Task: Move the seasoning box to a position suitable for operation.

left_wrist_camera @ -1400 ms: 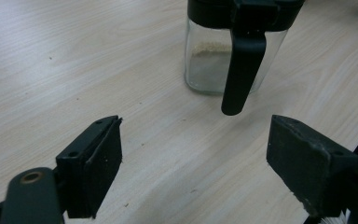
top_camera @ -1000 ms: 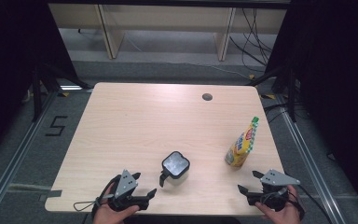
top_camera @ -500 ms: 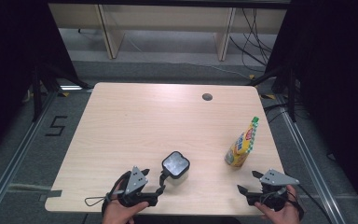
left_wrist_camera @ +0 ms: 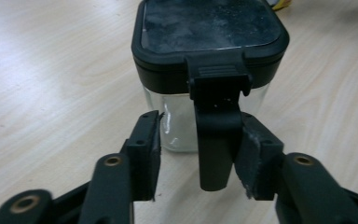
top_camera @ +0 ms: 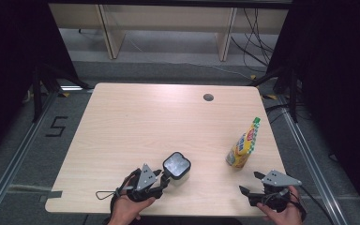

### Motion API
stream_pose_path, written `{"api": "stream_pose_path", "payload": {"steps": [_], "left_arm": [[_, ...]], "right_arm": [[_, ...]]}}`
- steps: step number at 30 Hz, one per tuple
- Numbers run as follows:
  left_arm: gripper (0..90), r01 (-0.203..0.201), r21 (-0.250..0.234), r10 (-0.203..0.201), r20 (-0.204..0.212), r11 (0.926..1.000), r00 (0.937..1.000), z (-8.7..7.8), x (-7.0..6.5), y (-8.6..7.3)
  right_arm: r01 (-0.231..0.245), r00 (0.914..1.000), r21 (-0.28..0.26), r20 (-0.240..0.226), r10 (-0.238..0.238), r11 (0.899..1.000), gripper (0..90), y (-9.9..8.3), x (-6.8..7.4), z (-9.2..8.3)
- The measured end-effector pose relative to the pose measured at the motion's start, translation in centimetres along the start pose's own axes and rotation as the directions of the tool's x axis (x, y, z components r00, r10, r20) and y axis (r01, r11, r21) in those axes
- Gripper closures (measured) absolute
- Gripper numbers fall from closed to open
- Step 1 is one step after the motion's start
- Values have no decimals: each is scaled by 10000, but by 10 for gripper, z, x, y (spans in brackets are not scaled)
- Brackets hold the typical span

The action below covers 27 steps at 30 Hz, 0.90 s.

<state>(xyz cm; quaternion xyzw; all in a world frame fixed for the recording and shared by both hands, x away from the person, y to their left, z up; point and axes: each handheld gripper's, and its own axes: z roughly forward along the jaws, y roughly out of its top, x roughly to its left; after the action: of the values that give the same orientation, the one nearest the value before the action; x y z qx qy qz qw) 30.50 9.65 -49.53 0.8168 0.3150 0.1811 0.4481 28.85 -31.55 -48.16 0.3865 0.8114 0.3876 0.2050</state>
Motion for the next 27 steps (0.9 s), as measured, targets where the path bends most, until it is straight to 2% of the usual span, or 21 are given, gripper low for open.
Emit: {"api": "stream_pose_path", "payload": {"steps": [1, 2, 6, 7, 9, 10, 12, 13, 14, 15, 16, 17, 18, 19, 20, 21, 23, 24, 25, 26, 27], "left_arm": [[576, -114, -68, 114, -68, 9999, 9999, 0, 0, 0], [599, -220, -2, 220, 0, 9998, 9998, -1, 1, 0], [618, -667, 273, 671, -108, 9974, 9977, -4, 5, 1], [618, -842, 239, 847, -221, 9962, 9962, -5, 9, 2], [622, -622, 274, 628, -242, 9977, 9977, -6, 15, 1], [624, -807, 338, 815, -224, 9962, 9964, -6, 20, 1], [633, -541, 272, 549, -312, 9982, 9980, -6, 28, 0], [631, -276, 214, 281, -256, 9994, 9993, -6, 29, 0], [633, -250, 175, 252, -113, 9995, 9996, -5, 33, 0], [655, -251, 67, 250, 90, 9997, 9996, -4, 36, -1], [691, -182, 98, 181, 136, 9998, 9997, -3, 36, -1], [712, -423, 142, 421, 139, 9990, 9990, -2, 37, -1], [719, -324, 141, 323, 114, 9994, 9994, -1, 37, -1], [719, -606, 257, 604, 65, 9978, 9982, -2, 38, 0], [721, -685, 180, 682, 158, 9975, 9975, -1, 38, 0], [723, -586, 165, 582, 217, 9981, 9981, -1, 38, 0], [724, -574, 9, 573, 348, 9984, 9977, 0, 37, 0], [725, -376, -68, 379, 504, 9993, 9980, 1, 35, 0], [725, -467, -112, 472, 531, 9988, 9975, 1, 34, 2], [726, -653, -254, 662, 367, 9975, 9971, 1, 33, 3], [726, -543, -154, 551, 592, 9984, 9967, 1, 31, 4]], "right_arm": [[30, 10000, 51, 13, -30, 10000, 234, 0, 0, 0], [-226, 9997, 190, -78, 228, 9996, 234, 0, 2, -1], [160, 9998, 18, -70, -160, 9999, 234, 0, 0, 1], [17, 9999, 140, -120, -16, 9999, 233, 0, 1, 0], [-79, 9998, 115, -156, 81, 9999, 234, 0, 1, 0], [29, 10000, 11, -81, -29, 10000, 234, 0, 0, 0], [189, 9998, 42, -119, -189, 9998, 234, 0, -1, 1], [79, 9999, 78, -98, -78, 9999, 236, 0, 1, 0], [126, 9999, 33, -89, -126, 9999, 237, 0, 1, 0], [-265, 9996, 105, -88, 266, 9996, 237, 0, 4, -1], [127, 9999, -9, -101, -127, 9999, 237, 1, 1, 0], [165, 9998, 20, -112, -165, 9999, 237, 0, 1, 0], [92, 9999, 29, -143, -91, 10000, 238, 0, 2, 1], [92, 9999, 29, -143, -91, 10000, 238, 0, 2, 1], [-65, 9999, 27, -154, 65, 10000, 238, 0, 3, 0], [-170, 9997, 92, -183, 172, 9998, 238, 0, 3, 0], [138, 9998, 31, -174, -137, 9999, 239, 0, 2, 1], [181, 9996, 22, -203, -180, 9998, 239, 0, 1, 1], [184, 9996, 3, -211, -184, 9998, 239, 1, 1, 1], [110, 9997, 14, -199, -110, 9999, 239, 1, 2, 1], [121, 9997, 19, -201, -120, 9999, 239, 1, 2, 2]]}}
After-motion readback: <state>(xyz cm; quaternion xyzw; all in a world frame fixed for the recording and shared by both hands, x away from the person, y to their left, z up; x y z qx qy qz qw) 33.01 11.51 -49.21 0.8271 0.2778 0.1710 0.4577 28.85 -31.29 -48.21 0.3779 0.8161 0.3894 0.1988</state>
